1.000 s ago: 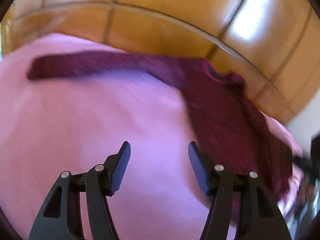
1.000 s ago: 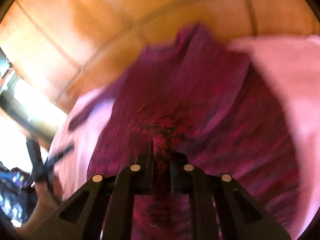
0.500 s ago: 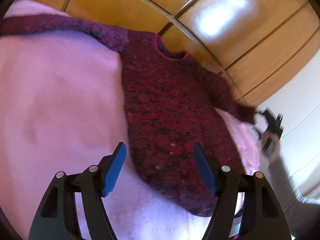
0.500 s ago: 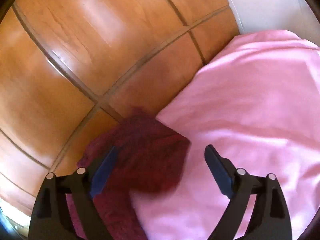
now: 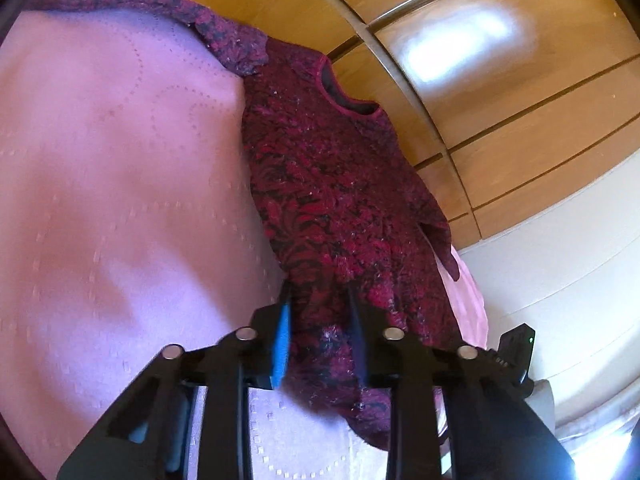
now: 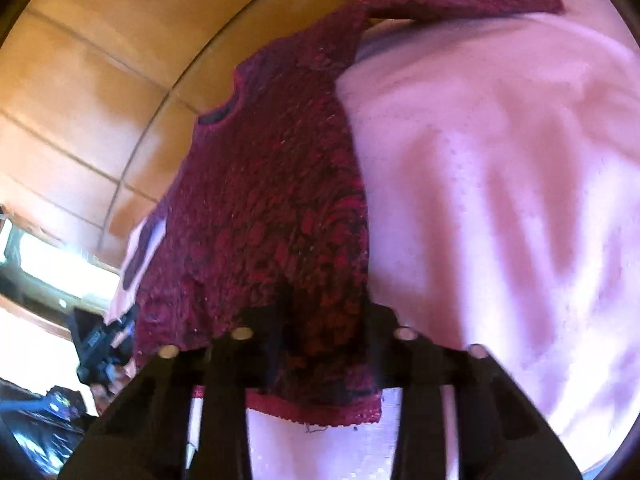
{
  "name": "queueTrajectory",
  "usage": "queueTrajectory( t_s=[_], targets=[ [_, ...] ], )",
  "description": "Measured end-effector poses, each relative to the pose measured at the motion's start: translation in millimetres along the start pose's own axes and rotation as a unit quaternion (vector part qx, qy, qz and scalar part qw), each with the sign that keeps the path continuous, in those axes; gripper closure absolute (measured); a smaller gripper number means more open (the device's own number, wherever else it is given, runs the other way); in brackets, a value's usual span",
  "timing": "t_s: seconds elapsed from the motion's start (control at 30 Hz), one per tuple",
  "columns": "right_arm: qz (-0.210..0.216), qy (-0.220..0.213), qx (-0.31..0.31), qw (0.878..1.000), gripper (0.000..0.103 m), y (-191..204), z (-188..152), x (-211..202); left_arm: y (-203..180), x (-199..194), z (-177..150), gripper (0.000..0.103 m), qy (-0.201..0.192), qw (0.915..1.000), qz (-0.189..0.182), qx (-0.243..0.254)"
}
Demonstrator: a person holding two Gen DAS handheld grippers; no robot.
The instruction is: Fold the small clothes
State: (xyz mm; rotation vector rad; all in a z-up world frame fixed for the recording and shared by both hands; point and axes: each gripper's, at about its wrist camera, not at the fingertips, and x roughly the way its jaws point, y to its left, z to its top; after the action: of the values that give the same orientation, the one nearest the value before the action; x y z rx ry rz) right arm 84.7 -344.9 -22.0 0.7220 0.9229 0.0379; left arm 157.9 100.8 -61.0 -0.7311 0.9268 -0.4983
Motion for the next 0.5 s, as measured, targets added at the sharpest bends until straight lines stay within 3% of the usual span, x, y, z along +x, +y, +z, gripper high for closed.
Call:
queueTrajectory(
  t_s=[0.17,0.27,0.3,0.4,0.5],
  targets=[
    [-0.005,-0.029,-0.063,0.998,0.089,36.0,12.6,-34.0,-38.3,-31.4,29.6,0.091,-0.001,0.9993,0.012,0.035],
    [0.009,-0.05,-0.109,0.993,0.09,61.8,-0.2,-69.8,-69.1,-67.2,46.6,0.097,0.002,0.9969,0.026,0.074],
    [0.012,-0.052,-0.128,0.99,0.09,71.5,-7.9,-80.3,-75.9,-79.1,47.7,0.103,0.003,0.9954,0.032,0.09],
    [0.006,-0.029,-0.149,0.988,0.09,74.2,-37.8,-87.3,-78.8,-113.5,37.9,0.103,0.017,0.992,0.037,0.119],
    [-0.003,0.009,-0.129,0.992,0.09,52.8,-71.3,-77.8,-60.6,-127.7,12.0,0.103,0.005,0.9823,0.104,0.156]
  ],
)
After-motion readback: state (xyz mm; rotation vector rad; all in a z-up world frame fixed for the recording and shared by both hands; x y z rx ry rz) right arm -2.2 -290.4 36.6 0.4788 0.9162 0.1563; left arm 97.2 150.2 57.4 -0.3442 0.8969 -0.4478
